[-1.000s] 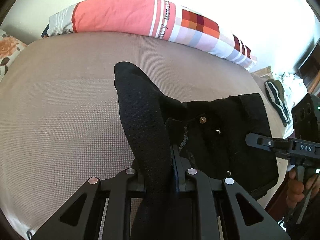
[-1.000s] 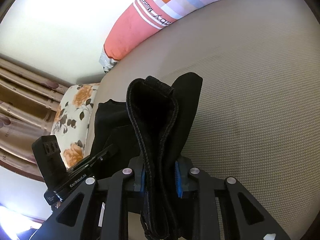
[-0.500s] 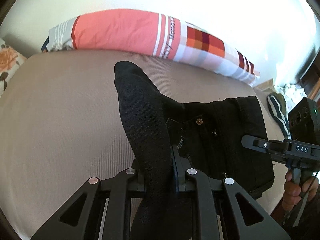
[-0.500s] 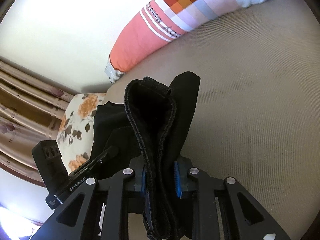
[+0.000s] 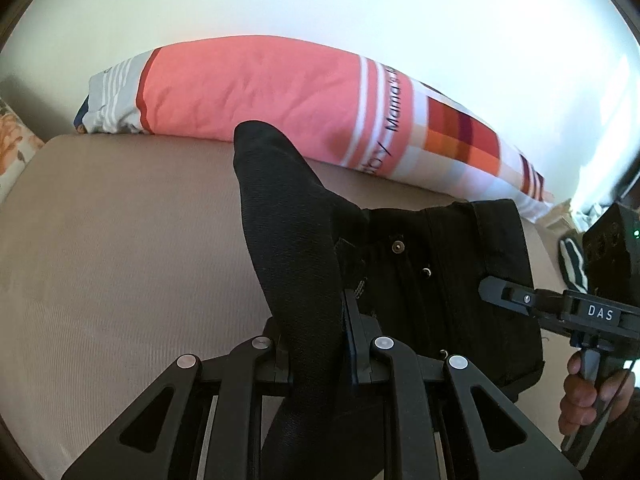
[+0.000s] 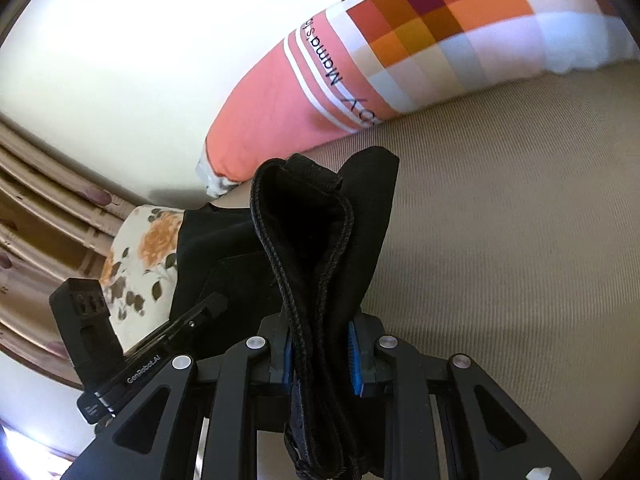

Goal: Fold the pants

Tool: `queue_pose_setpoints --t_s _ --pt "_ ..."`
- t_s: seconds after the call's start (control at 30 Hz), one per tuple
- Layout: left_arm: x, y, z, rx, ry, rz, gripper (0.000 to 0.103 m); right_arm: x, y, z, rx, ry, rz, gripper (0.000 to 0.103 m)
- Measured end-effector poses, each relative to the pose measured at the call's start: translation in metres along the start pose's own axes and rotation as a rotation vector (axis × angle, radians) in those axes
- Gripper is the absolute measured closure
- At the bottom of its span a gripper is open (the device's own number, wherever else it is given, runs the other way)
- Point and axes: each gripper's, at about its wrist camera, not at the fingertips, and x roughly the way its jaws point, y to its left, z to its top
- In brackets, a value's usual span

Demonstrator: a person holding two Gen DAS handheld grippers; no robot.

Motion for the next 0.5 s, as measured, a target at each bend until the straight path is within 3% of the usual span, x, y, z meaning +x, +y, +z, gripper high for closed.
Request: queue_pose_setpoints --t_s 0.17,0.27,0.37,0.4,0.5 --pt "0.031 0.015 0.011 0.012 0.017 0.038 0.085 0.025 -0.004 0.019 -0.025 -0.007 -0.063 0.082" --pt "0.057 0.03 0.005 0.019 0.061 0.11 0.082 0.039 -0.015 0.018 -0.04 -0.006 -0.169 0.075" --pt "0.068 0.044 -0.005 0.012 0.066 0.1 0.066 0.05 -0.027 0.009 -0.08 -0.001 -0.279 0.063" --pt "0.069 0.046 -0.008 0.008 0.06 0.104 0.056 0.051 -0.03 0.007 -0.082 -0.001 -0.295 0.059" --pt "0.071 0.05 -0.013 0.013 0.039 0.116 0.043 0.049 -0.042 -0.002 -0.058 -0.012 -0.298 0.053"
